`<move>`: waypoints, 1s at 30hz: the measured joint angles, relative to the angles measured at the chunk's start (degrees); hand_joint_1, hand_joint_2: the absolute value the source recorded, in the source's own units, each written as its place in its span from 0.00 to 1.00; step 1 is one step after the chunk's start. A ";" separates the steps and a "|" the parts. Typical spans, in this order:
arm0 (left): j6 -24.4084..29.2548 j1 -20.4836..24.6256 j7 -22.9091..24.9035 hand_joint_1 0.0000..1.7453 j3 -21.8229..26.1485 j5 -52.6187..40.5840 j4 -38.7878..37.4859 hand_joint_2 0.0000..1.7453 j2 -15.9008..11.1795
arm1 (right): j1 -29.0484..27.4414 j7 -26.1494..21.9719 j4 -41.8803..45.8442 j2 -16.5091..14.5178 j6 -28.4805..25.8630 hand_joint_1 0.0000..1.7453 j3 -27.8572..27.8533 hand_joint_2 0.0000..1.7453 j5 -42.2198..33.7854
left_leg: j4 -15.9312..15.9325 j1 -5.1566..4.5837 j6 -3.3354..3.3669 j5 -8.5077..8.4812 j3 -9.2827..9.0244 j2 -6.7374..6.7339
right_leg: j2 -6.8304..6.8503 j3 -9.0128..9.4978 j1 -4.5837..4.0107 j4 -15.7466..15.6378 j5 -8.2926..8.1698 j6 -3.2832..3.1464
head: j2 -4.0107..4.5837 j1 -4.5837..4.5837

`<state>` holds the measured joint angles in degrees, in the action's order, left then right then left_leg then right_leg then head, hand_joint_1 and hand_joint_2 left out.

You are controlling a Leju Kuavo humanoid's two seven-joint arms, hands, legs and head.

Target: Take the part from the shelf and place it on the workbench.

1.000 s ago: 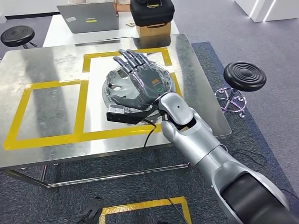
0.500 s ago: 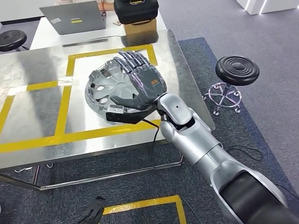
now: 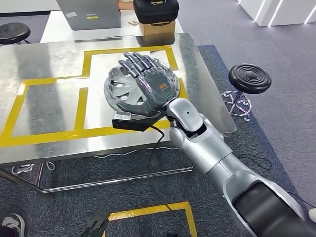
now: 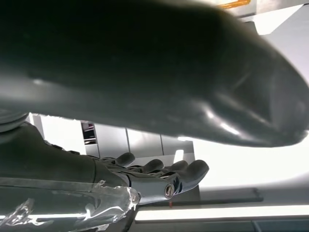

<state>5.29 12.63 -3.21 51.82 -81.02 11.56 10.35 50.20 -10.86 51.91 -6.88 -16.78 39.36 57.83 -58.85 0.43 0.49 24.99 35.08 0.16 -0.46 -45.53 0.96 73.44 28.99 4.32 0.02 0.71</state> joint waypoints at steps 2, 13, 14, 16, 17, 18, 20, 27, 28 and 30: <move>0.00 -0.03 0.00 0.00 0.00 0.00 0.00 0.00 0.03 | -0.16 0.00 -0.03 0.01 0.01 0.00 0.00 0.00 0.00 | -0.02 -0.34 0.18 -0.72 0.91 -0.02 | 0.00 1.33 -0.36 1.14 0.51 -0.38 | 0.00 -0.01; -0.10 0.02 0.00 0.00 0.00 -0.02 0.00 0.00 0.20 | 0.53 -0.02 0.04 -0.19 -0.01 0.00 0.00 0.00 0.04 | -4.65 -0.51 -2.53 1.89 4.17 0.05 | 0.16 10.87 -0.88 -14.44 -4.46 -3.73 | 0.00 -0.09; -0.10 0.02 0.00 0.00 0.00 -0.02 0.00 0.00 0.19 | 0.52 -0.02 0.03 -0.20 -0.01 0.00 0.00 0.00 0.04 | -8.14 -0.36 -2.87 4.26 5.41 0.04 | 0.16 10.37 -0.78 -14.53 -4.89 -3.79 | 0.00 -0.14; -0.11 0.00 0.00 0.00 0.00 -0.02 0.00 0.00 0.16 | 0.41 -0.02 0.01 -0.20 -0.01 0.00 0.00 0.00 0.05 | -13.72 -0.02 -3.41 6.91 7.04 0.03 | 0.15 9.20 -0.55 -14.52 -5.75 -3.62 | 0.00 -0.15; -0.11 0.00 0.00 0.00 0.00 -0.03 0.00 0.00 0.16 | 0.35 -0.02 0.01 -0.20 -0.01 0.00 0.00 0.00 0.05 | -14.09 0.14 -3.62 6.64 6.65 0.03 | 0.15 8.65 -0.40 -14.51 -6.16 -3.45 | 0.00 -0.14; -0.10 0.02 0.00 0.00 0.00 -0.05 0.00 0.00 0.16 | 0.33 -0.02 0.00 -0.20 -0.03 0.00 0.00 0.00 0.05 | -12.52 0.34 -3.84 5.54 5.23 0.02 | 0.15 8.13 -0.22 -14.49 -6.57 -3.22 | 0.00 -0.15; -0.10 0.17 0.00 0.00 0.00 -0.09 0.00 0.00 0.20 | 0.45 -0.02 0.01 -0.21 -0.07 0.00 0.00 0.00 0.05 | -5.59 0.80 -4.38 3.14 0.19 -0.01 | 0.12 7.25 0.05 -14.40 -7.30 -2.51 | 0.00 -0.22; -0.10 0.31 0.00 0.00 0.00 -0.11 0.00 0.00 0.22 | 0.55 -0.04 -0.10 -0.16 -0.12 0.00 -0.02 0.00 0.05 | 0.69 0.63 -1.17 1.20 -2.16 0.41 | 0.13 5.08 0.30 -12.73 -7.07 -0.09 | 0.00 -0.22; -0.09 0.32 0.00 0.00 0.00 -0.11 0.00 0.00 0.21 | 0.56 -0.04 -0.12 -0.14 -0.12 0.00 -0.02 0.00 0.04 | 0.71 0.59 -0.71 0.82 -1.78 0.37 | 0.16 4.00 0.28 -9.94 -4.88 -0.01 | 0.00 -0.16; -0.09 0.31 0.00 0.00 0.00 -0.11 0.00 0.00 0.20 | 0.51 -0.04 -0.19 -0.13 -0.12 0.00 -0.02 0.00 0.03 | 0.70 0.32 -0.20 0.09 -0.88 0.36 | 0.16 1.57 0.09 -2.31 -0.32 -0.06 | 0.00 -0.10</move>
<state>5.20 12.94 -3.21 51.82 -81.13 11.56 10.56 50.70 -10.91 51.73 -7.01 -16.90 39.34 57.86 -58.15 0.75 0.30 25.08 34.19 0.52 -0.30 -43.96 1.05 71.14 28.67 4.26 0.02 0.61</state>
